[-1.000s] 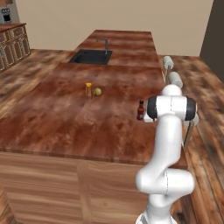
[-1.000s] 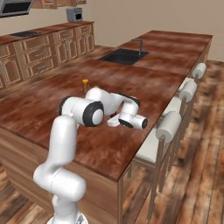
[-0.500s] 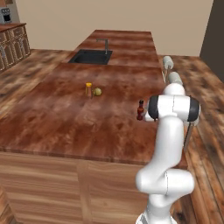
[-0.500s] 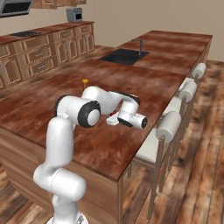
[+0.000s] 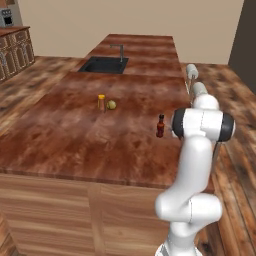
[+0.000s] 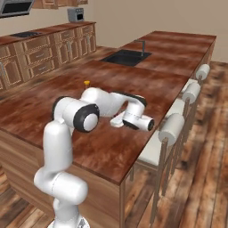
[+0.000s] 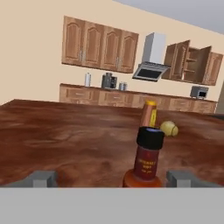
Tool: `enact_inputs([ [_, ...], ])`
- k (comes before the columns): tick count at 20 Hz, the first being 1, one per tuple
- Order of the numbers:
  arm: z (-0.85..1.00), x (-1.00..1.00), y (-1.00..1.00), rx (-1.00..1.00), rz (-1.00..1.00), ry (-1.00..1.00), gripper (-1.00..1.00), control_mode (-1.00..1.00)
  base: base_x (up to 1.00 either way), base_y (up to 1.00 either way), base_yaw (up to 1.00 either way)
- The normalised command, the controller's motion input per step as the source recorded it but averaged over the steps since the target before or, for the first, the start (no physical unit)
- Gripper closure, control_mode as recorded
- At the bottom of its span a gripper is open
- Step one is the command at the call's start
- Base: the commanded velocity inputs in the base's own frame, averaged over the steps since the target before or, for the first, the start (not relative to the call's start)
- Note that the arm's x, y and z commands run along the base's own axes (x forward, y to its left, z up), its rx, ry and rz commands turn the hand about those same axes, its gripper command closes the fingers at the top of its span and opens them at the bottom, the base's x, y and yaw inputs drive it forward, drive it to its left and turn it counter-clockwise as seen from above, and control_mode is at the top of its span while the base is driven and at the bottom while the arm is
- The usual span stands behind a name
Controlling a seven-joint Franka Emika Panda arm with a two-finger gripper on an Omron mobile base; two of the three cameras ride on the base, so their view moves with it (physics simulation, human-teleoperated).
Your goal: Move the condiment bottle and oil and vinegar bottle from the cabinet to the dining counter.
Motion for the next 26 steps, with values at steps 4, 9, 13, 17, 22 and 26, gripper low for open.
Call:
enact_inputs([
  [4, 0.38, -0.75, -0.14, 0.0, 0.0, -0.1, -1.0, -1.0, 0.0, 0.0, 0.0],
  [9, 0.47, -0.95, -0.08, 0.0, -0.02, -0.11, -1.0, -1.0, 0.0, 0.0, 0.0],
  [13, 0.59, -1.0, -0.03, 0.0, 0.0, -0.13, -1.0, -1.0, 0.0, 0.0, 0.0],
  [17, 0.6, -1.0, 0.0, -0.01, 0.0, -0.14, -1.0, -1.0, 0.0, 0.0, 0.0],
  [22, 0.67, -0.99, 0.25, -0.05, 0.0, -0.08, -1.0, -1.0, 0.0, 0.0, 0.0],
  [26, 0.67, -0.96, 0.53, -0.1, 0.0, -0.03, -1.0, -1.0, 0.0, 0.0, 0.0],
])
